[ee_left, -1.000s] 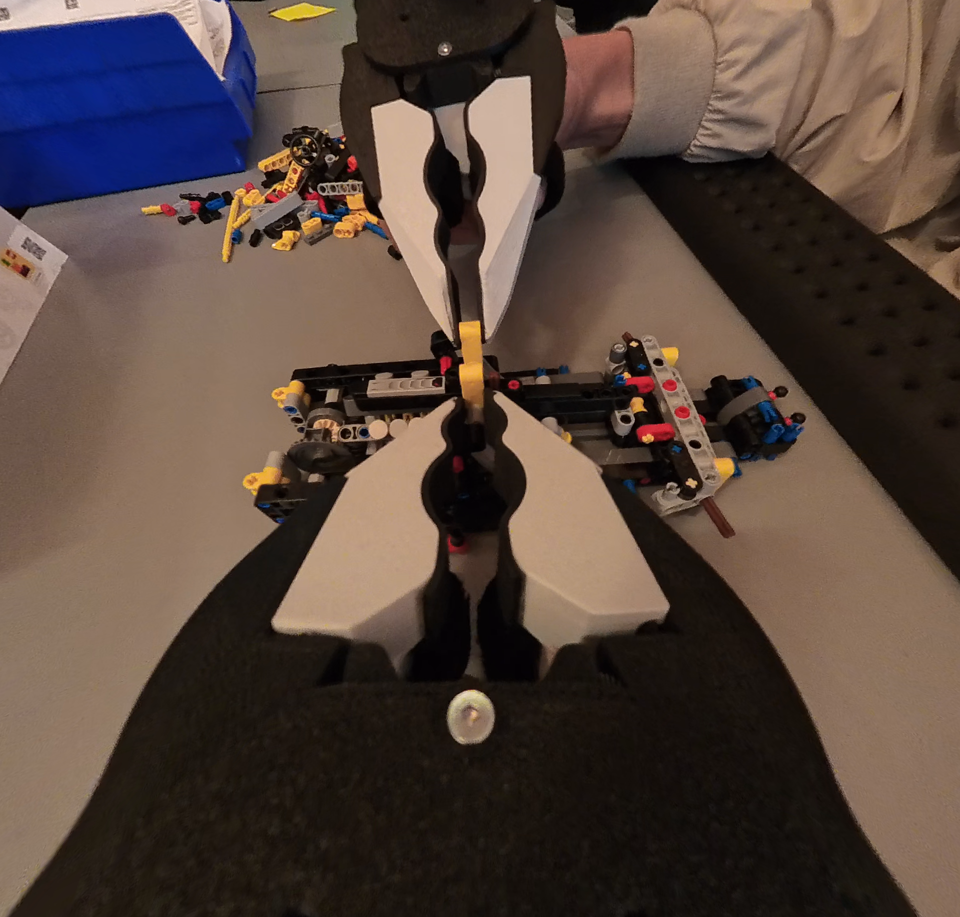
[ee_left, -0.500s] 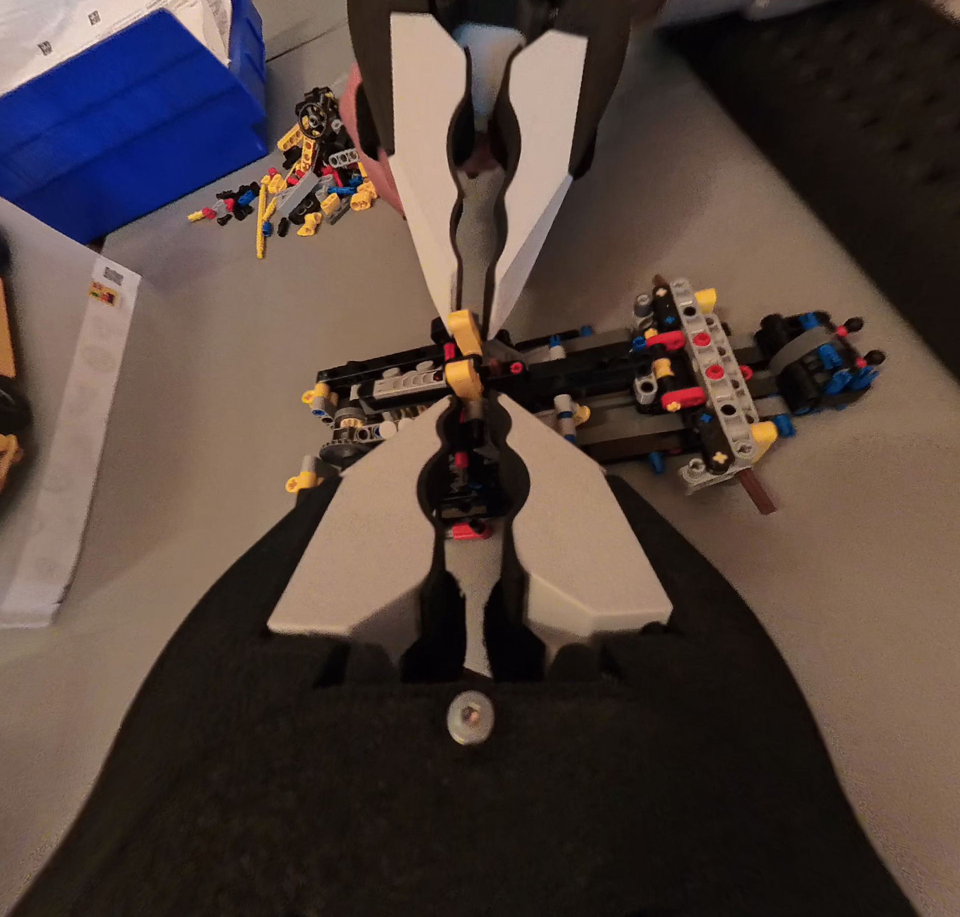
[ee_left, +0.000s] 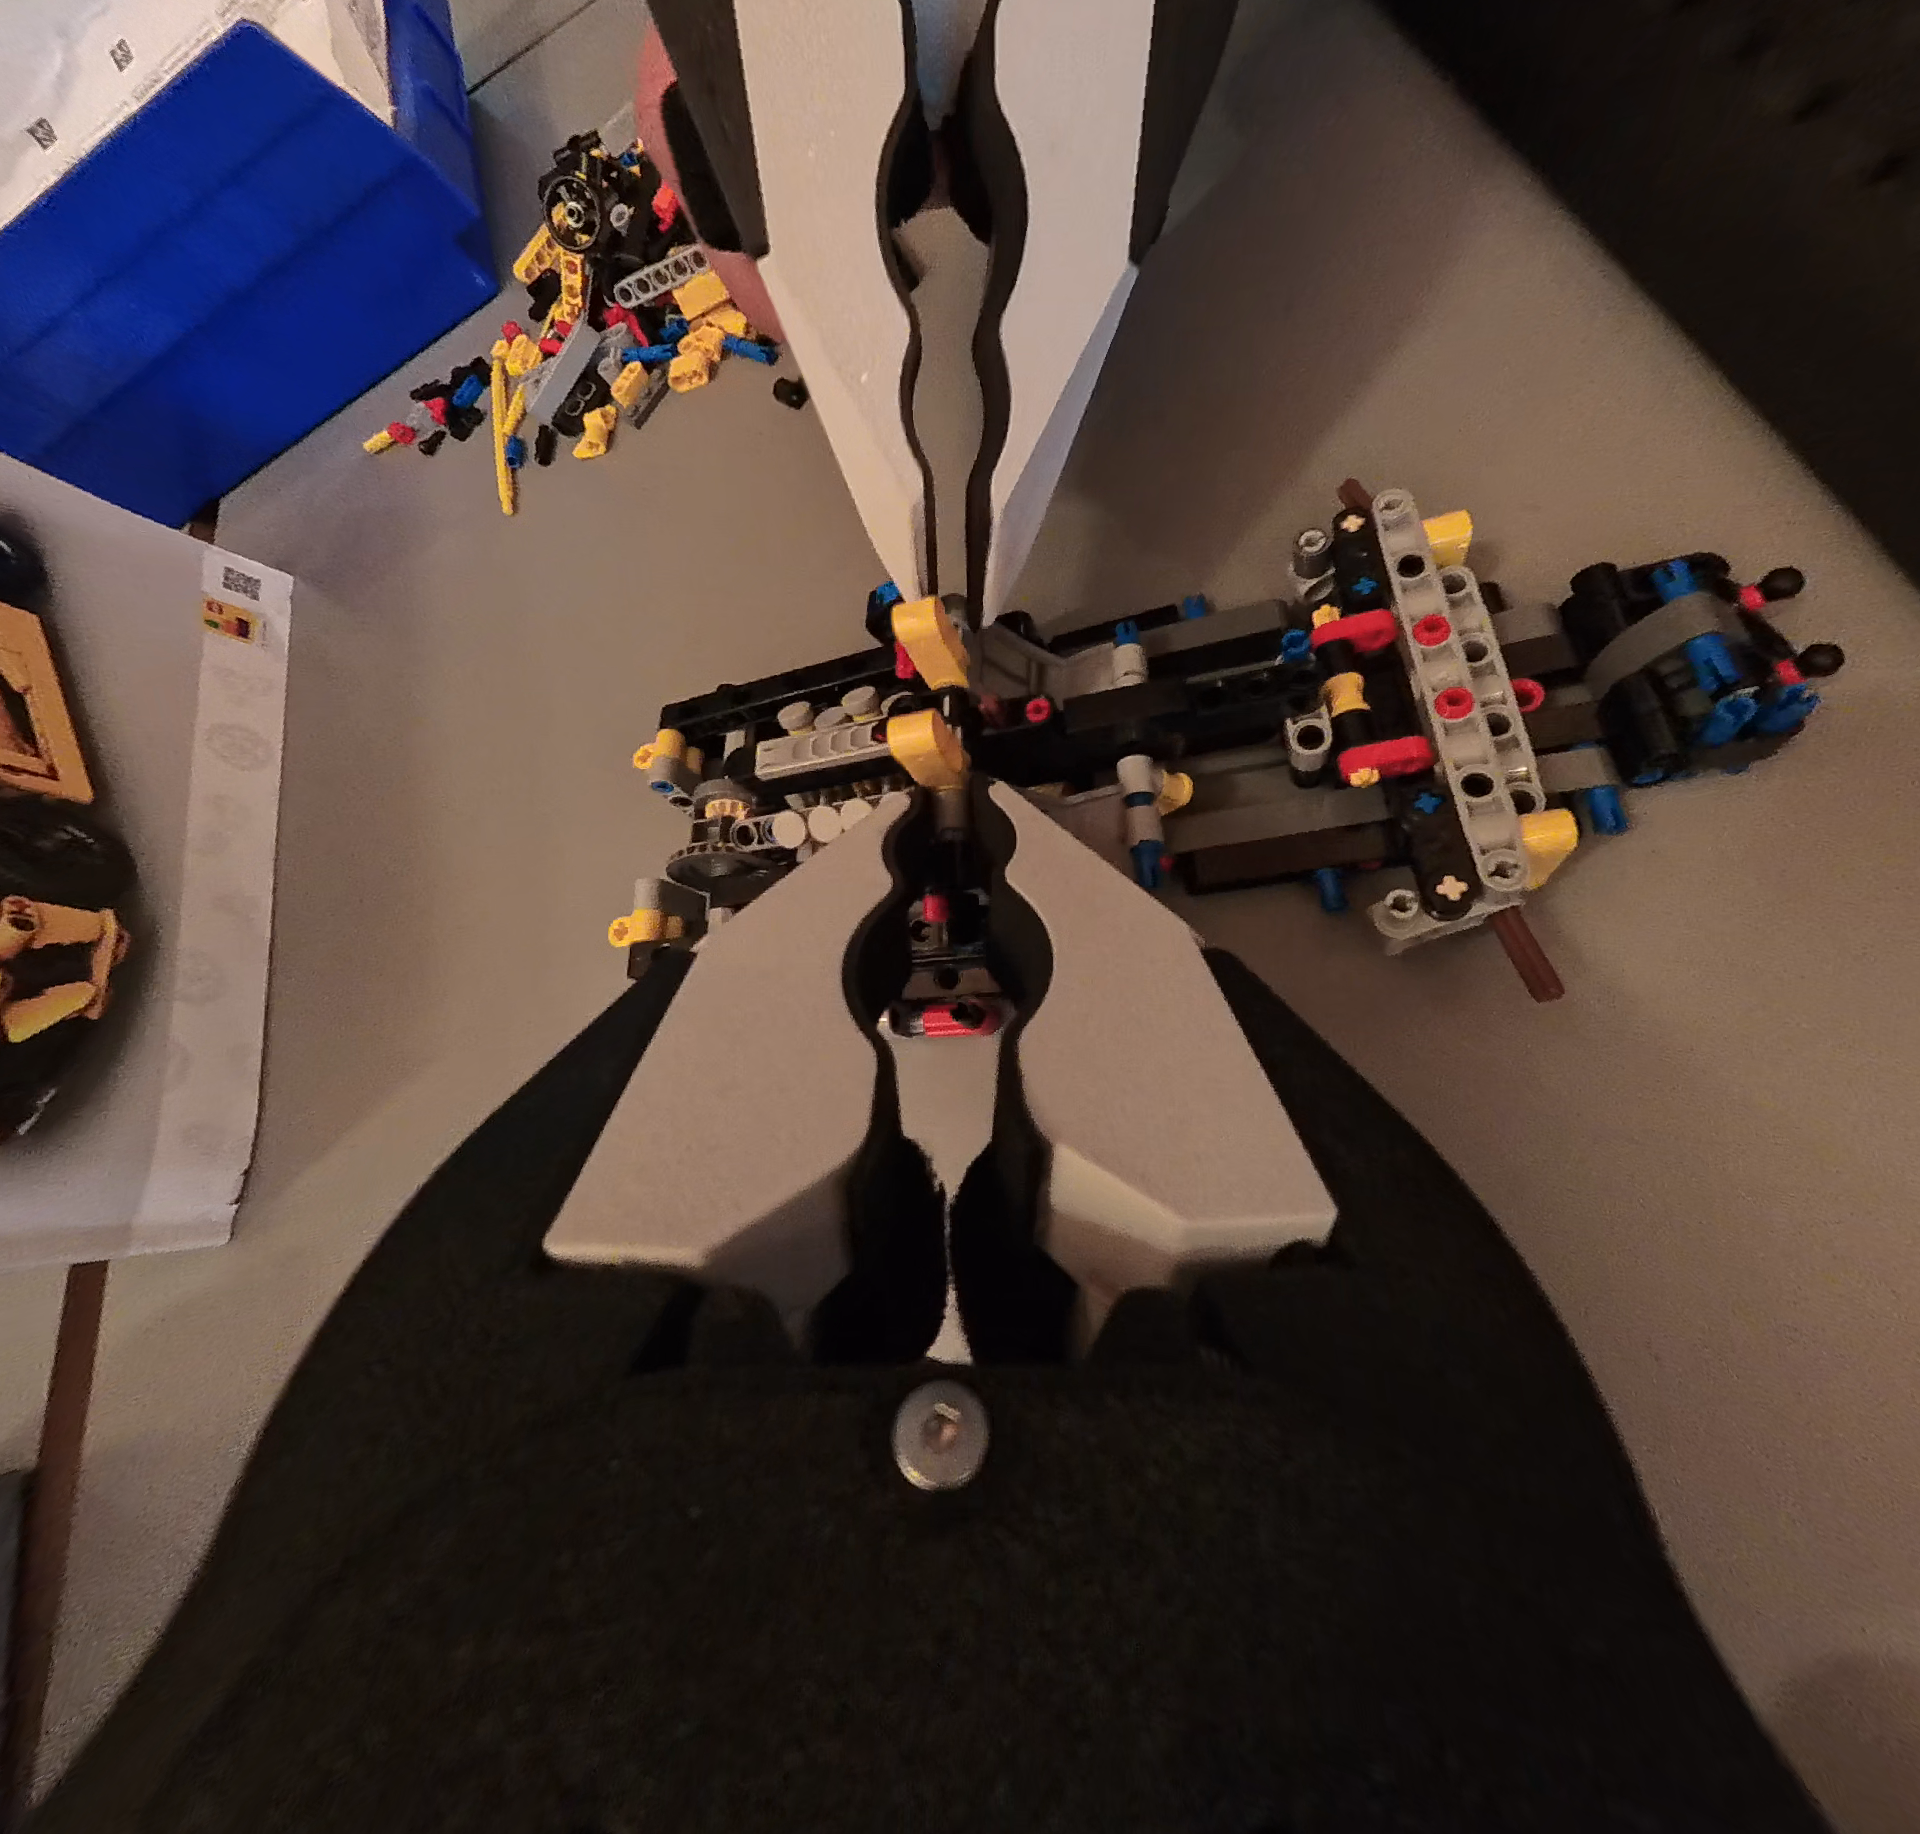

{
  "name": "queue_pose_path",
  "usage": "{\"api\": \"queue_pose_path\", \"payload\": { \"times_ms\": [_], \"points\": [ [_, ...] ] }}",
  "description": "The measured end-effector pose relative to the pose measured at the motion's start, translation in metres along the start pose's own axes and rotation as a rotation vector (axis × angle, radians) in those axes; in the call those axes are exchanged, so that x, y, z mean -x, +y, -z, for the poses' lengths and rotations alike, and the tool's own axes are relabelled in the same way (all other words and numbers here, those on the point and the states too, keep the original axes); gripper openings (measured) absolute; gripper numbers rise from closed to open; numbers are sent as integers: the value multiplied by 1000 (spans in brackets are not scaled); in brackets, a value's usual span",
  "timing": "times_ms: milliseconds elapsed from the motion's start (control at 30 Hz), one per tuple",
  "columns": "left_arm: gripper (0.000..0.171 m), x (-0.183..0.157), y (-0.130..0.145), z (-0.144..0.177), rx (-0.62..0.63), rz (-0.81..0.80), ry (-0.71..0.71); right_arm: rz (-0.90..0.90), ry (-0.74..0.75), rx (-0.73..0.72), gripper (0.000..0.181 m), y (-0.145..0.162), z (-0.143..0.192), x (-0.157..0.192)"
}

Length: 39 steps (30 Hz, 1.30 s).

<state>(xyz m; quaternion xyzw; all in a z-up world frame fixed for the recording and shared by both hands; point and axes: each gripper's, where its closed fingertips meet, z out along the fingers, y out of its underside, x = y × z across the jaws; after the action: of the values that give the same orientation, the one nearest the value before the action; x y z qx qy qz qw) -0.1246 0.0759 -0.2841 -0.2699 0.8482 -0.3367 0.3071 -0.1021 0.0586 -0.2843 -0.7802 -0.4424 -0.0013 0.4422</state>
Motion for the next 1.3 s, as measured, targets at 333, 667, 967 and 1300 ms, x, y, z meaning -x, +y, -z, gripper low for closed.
{"api": "queue_pose_path", "payload": {
  "times_ms": [333, 667, 967, 1300],
  "points": [
    [7, 18, 26, 21, 60, 44, -50, -34, 22, 206, 0, 56, 12, -9],
    [7, 13, 15, 12, -23, 75, -24, -241, -31, -124, 23, 0, 1, -8],
    [7, 8, 7, 7, -97, 198, 38, -480, -199, -68, 24, 10, -14, 7],
    [8, 8, 6, 5, -92, 202, 17, -744, -331, -166, 18, 0, -19, 6]
  ]
}}
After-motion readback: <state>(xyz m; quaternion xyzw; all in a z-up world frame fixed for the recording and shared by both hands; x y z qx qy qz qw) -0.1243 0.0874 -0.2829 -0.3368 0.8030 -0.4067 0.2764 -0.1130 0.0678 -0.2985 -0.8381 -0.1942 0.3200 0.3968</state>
